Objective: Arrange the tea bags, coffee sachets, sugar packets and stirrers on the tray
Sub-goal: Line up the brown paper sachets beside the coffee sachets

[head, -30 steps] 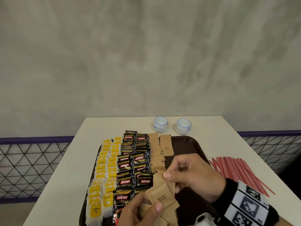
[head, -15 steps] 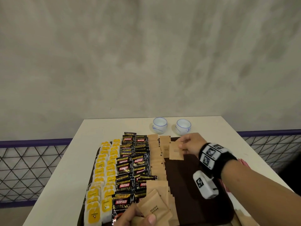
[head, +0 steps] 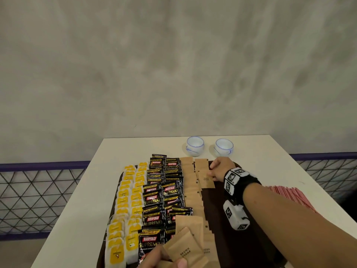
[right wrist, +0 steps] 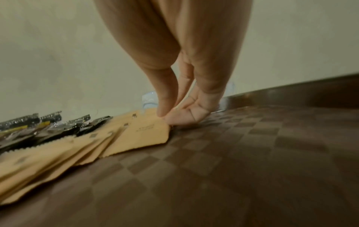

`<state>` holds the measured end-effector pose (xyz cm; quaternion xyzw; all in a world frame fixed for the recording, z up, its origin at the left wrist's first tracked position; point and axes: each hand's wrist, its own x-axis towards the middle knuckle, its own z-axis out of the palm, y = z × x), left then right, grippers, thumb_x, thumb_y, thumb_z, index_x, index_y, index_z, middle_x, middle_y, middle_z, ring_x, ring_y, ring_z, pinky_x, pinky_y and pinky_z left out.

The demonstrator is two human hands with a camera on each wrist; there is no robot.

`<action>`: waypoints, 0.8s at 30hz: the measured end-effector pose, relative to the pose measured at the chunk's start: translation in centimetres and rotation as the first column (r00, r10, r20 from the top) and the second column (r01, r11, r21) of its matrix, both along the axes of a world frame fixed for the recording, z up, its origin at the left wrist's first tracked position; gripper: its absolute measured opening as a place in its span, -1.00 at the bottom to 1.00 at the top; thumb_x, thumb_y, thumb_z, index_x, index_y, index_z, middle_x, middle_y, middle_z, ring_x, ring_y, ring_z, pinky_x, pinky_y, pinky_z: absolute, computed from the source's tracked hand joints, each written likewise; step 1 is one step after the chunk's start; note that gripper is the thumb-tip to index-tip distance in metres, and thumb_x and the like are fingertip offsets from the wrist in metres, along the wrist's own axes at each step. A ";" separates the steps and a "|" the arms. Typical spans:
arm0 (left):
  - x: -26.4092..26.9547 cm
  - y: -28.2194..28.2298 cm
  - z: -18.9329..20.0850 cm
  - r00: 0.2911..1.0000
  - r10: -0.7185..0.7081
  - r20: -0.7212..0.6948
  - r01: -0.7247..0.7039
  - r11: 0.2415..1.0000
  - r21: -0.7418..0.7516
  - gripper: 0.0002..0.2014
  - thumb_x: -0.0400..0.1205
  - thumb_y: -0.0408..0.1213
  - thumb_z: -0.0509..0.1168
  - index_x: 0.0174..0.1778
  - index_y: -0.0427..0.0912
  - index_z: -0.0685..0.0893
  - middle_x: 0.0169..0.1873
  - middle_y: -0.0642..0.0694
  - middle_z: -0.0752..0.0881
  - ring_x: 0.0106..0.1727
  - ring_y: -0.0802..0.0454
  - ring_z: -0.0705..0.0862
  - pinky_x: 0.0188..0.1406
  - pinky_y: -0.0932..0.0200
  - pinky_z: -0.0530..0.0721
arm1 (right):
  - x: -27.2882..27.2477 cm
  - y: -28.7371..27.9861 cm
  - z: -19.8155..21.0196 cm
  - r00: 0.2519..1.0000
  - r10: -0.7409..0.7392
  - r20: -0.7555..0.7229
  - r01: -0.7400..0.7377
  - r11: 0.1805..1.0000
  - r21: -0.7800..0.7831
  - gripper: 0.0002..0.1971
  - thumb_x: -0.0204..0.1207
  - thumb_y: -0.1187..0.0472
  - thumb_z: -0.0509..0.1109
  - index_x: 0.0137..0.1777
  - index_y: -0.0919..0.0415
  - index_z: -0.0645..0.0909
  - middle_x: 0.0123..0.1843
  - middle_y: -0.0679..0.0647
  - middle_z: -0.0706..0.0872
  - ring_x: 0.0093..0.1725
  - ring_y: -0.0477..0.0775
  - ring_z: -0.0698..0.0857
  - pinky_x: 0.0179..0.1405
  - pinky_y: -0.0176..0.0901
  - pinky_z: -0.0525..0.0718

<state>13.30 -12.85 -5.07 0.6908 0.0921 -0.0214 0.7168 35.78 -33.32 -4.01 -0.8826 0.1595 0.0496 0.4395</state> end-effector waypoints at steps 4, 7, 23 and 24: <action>-1.8 0.1 0.9 0.997 -0.056 -0.043 0.054 0.998 -0.035 -0.62 -0.10 -0.01 0.61 -0.45 -0.13 0.81 -0.36 -0.03 0.80 -0.38 0.30 0.69 -0.36 0.58 0.53 | -0.5 -0.6 0.7 0.999 0.013 0.043 -0.019 0.990 0.141 -0.78 0.42 0.48 0.49 -0.14 0.18 0.54 -0.18 0.15 0.62 -0.13 0.16 0.72 0.06 0.12 0.78; -2.0 -0.4 1.7 0.999 -0.043 0.014 0.044 0.999 -0.030 -0.60 -0.05 0.05 0.58 -0.43 -0.13 0.78 -0.46 -0.16 0.75 -0.47 0.12 0.65 -0.45 0.40 0.57 | -2.7 -1.1 2.7 0.990 0.092 0.106 -0.116 0.963 0.244 -0.82 0.45 0.40 0.49 -0.05 0.21 0.58 -0.20 0.10 0.65 -0.12 0.12 0.76 0.13 0.16 0.76; -2.2 -2.1 2.1 0.993 -0.120 0.017 0.121 0.991 -0.054 -0.77 0.19 -0.17 0.53 -0.23 0.01 0.86 -0.26 -0.12 0.83 -0.25 0.06 0.79 -0.25 0.33 0.71 | -16.5 -1.3 7.1 0.875 0.437 0.207 -0.483 0.782 0.394 -0.96 0.51 0.35 0.47 -0.16 0.30 0.73 -0.36 0.25 0.70 -0.40 0.09 0.65 -0.56 -0.20 0.60; -2.2 -2.0 1.9 0.995 -0.095 0.006 0.095 0.993 -0.070 -0.82 0.23 -0.22 0.54 -0.26 0.01 0.86 -0.27 -0.05 0.84 -0.28 0.15 0.78 -0.29 0.40 0.68 | -15.8 -1.6 7.2 0.898 0.388 0.207 -0.439 0.806 0.397 -0.96 0.51 0.39 0.45 -0.16 0.35 0.71 -0.37 0.27 0.68 -0.43 0.06 0.63 -0.58 -0.21 0.59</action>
